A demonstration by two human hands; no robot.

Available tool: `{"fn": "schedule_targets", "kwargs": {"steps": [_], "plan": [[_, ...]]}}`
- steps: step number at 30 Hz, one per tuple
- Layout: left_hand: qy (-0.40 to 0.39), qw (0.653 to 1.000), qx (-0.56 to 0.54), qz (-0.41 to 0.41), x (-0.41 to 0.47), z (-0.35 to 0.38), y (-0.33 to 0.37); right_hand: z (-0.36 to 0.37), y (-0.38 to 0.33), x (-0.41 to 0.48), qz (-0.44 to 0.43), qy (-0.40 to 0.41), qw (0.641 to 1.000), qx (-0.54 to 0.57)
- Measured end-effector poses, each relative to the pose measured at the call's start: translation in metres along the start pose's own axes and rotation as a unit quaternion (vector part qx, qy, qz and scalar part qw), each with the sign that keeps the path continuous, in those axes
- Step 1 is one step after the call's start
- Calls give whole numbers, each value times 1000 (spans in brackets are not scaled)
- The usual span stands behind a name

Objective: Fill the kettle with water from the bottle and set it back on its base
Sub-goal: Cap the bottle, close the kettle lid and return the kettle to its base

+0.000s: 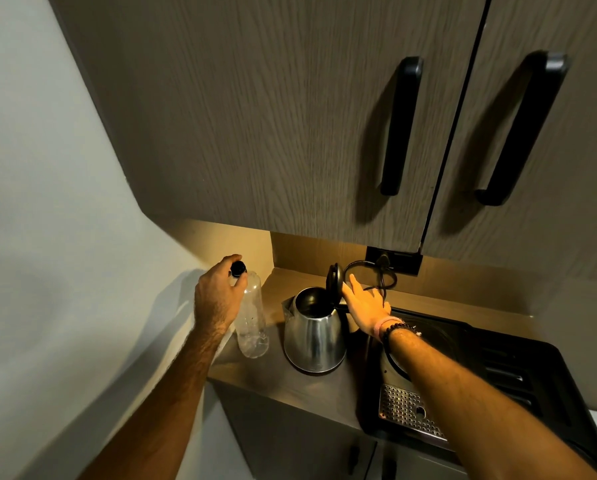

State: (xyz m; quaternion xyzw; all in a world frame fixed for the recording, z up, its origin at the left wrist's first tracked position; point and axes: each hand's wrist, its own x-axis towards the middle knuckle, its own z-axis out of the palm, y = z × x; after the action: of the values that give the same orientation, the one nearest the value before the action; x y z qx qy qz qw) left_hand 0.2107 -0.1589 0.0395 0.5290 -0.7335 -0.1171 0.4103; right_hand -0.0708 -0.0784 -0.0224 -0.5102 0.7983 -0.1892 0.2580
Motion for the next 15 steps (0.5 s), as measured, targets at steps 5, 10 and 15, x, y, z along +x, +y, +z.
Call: {"fn": "schedule_targets", "kwargs": {"steps": [5,10,15], "plan": [[-16,999,23,-34,-5,-4,-4,3,-8,-3,42,15,996,75],[71,996,2,59,-20,0,11,1,-11,-5,41,13,996,84],[-112,987,11,116,-42,44,40,-4,-5,-6,8,6,998,56]]}}
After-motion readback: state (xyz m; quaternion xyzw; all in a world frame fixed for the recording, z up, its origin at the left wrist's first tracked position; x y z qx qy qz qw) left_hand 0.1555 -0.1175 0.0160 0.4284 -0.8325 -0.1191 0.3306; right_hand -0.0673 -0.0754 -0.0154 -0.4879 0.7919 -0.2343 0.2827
